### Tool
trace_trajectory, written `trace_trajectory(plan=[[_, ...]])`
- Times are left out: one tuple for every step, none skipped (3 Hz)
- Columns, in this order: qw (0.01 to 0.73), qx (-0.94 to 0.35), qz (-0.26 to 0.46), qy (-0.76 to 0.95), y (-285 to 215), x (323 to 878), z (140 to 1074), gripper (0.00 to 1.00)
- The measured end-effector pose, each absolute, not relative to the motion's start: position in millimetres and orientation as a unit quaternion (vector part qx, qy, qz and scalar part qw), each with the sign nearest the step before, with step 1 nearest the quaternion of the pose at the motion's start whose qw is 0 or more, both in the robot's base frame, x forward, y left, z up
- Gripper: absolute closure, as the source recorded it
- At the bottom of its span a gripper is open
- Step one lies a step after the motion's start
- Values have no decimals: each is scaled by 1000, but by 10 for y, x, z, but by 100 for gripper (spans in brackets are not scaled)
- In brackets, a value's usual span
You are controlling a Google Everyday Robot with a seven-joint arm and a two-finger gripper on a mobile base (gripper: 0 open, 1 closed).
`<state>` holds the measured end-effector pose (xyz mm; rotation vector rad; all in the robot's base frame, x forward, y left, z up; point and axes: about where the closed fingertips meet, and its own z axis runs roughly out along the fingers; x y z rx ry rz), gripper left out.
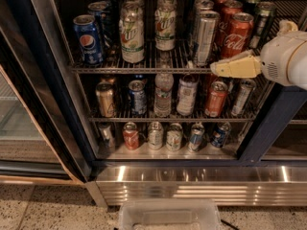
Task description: Pick coke can from top shelf of fridge
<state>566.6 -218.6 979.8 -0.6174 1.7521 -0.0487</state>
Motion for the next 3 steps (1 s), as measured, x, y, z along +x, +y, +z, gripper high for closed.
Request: trace_trajectory(plan=[[614, -242, -35, 751, -2280, 5840, 9808, 0], [624, -220, -42, 748, -2362, 5945, 9821, 0], [632, -206, -52, 745, -2449, 5997, 9857, 0]])
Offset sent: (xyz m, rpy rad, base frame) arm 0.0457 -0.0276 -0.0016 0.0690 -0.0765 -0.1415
